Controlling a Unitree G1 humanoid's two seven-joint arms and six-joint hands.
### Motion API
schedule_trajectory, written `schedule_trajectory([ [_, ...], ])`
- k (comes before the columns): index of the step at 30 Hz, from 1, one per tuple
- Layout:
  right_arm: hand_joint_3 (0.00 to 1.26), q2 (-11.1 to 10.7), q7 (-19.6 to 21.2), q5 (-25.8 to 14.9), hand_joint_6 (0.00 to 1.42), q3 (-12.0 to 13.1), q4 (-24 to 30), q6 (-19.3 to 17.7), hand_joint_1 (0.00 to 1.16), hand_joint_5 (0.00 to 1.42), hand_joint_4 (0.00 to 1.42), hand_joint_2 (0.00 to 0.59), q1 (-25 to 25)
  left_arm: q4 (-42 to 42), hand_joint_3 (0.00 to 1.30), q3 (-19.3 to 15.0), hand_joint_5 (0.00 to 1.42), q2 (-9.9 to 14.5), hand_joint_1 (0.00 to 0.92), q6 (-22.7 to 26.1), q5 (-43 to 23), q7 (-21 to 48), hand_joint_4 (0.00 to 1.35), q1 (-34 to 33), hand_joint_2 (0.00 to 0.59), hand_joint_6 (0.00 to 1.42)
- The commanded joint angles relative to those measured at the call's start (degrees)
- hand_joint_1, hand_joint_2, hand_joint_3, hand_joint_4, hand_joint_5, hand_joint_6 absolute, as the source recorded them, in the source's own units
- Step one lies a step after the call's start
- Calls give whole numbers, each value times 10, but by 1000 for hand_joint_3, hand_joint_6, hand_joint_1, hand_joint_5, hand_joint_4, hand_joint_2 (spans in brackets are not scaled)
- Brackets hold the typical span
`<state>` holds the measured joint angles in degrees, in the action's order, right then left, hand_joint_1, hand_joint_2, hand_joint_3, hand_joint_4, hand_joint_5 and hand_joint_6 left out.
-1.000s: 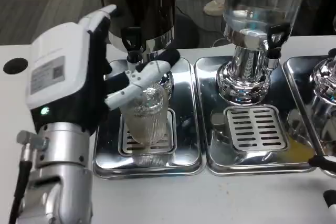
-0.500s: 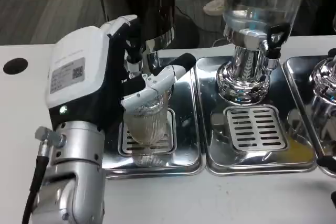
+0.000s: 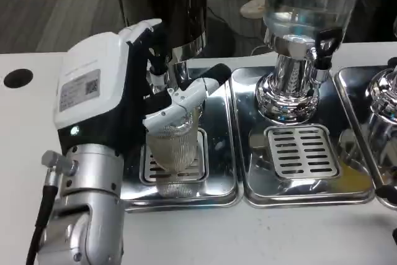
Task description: Grasp the cup under the faucet to collect the drink, then remove the cup.
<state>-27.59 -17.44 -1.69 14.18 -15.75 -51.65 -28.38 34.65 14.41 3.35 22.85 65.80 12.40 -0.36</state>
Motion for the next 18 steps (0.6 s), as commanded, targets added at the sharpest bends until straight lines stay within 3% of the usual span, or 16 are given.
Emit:
schedule_trajectory([
  [1, 291, -2, -4, -10, 120, 4, 3, -13, 517, 194, 201, 400, -5, -5, 304, 5, 774, 0, 97, 8, -1, 19, 249, 20, 73, 980],
  [18, 286, -3, -8, -15, 120, 3, 2, -18, 517, 194, 201, 400, -6, -10, 309, 13, 775, -4, 97, 7, -9, 25, 259, 42, 73, 980],
])
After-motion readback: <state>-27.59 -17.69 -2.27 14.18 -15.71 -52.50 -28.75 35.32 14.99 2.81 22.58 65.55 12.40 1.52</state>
